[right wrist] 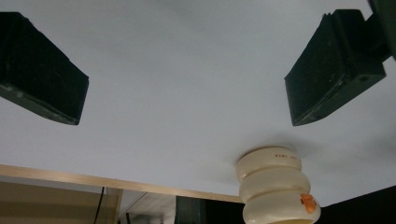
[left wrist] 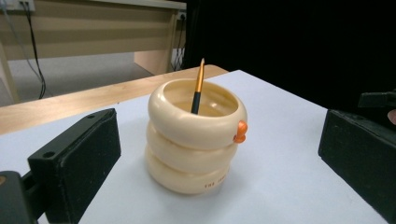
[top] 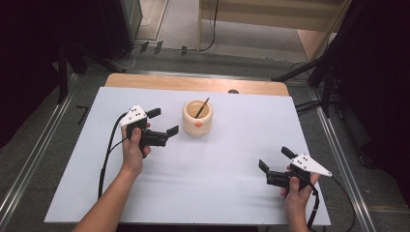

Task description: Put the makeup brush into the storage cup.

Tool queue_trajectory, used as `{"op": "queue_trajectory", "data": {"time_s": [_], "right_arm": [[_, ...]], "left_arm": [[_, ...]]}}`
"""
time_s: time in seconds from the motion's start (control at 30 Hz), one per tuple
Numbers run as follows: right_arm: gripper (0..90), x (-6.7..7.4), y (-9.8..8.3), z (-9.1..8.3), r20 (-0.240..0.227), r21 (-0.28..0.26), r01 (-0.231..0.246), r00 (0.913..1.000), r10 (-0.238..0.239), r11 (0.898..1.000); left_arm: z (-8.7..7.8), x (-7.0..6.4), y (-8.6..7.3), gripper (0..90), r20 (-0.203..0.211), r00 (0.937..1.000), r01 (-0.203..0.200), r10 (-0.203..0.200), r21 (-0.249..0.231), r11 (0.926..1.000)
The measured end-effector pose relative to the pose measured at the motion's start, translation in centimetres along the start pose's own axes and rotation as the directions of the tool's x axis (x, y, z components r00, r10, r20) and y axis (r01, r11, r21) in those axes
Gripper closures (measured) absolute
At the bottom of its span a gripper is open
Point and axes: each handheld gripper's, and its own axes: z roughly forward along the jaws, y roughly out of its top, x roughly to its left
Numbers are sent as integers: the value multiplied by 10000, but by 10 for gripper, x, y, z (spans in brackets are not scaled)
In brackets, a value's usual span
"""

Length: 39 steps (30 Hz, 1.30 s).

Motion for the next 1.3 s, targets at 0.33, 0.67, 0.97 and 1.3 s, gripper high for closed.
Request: {"op": "queue_trajectory", "data": {"time_s": [0.33, 0.67, 0.97, 1.3], "right_arm": [[0, 1, 0, 1, -12, 21, -46, 10000, 46, 10000], [0, 1, -1, 1, -23, 30, -13, 10000, 13, 10000], [0, 1, -1, 0, -8, 9, -80, 10000, 80, 10000], [0, 3, -1, 1, -5, 59, -106, 9999, 106, 9999]], "left_arm": [[-21, 2, -10, 0, -446, 9990, 29, -24, 108, 9999], [-43, 5, -22, 0, -791, 9969, 49, -43, 73, 10000], [-60, 5, -34, 0, -1053, 9943, 167, -156, 92, 9998], [-83, 5, -44, 0, -1380, 9902, 214, -203, 62, 9998]]}}
